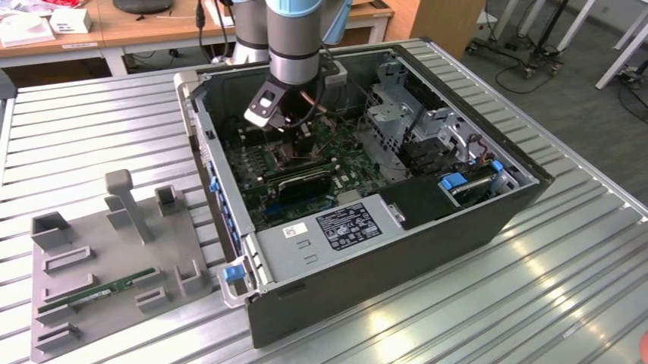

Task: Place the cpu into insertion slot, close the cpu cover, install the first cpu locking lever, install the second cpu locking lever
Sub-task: 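Place the cpu into insertion slot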

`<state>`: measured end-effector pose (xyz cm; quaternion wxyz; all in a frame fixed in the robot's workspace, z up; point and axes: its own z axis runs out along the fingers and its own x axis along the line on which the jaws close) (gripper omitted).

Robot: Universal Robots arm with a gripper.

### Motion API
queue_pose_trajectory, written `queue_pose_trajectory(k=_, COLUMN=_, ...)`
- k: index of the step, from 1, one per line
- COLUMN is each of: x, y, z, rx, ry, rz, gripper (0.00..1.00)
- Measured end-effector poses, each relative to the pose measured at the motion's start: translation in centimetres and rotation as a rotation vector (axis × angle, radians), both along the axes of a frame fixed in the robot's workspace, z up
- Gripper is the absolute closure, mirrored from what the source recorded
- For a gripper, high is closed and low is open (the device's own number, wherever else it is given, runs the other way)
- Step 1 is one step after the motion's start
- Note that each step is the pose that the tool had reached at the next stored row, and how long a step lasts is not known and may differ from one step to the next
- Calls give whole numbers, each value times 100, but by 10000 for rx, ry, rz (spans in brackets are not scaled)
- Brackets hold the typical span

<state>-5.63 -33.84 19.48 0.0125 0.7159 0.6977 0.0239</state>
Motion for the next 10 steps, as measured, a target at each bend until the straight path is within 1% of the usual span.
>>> queue_pose_trajectory(k=4, x=0, y=0, z=29, rx=0, ry=0, rz=0, gripper=39)
queue_pose_trajectory(k=10, x=0, y=0, z=27, rx=-1, ry=0, rz=0, gripper=39)
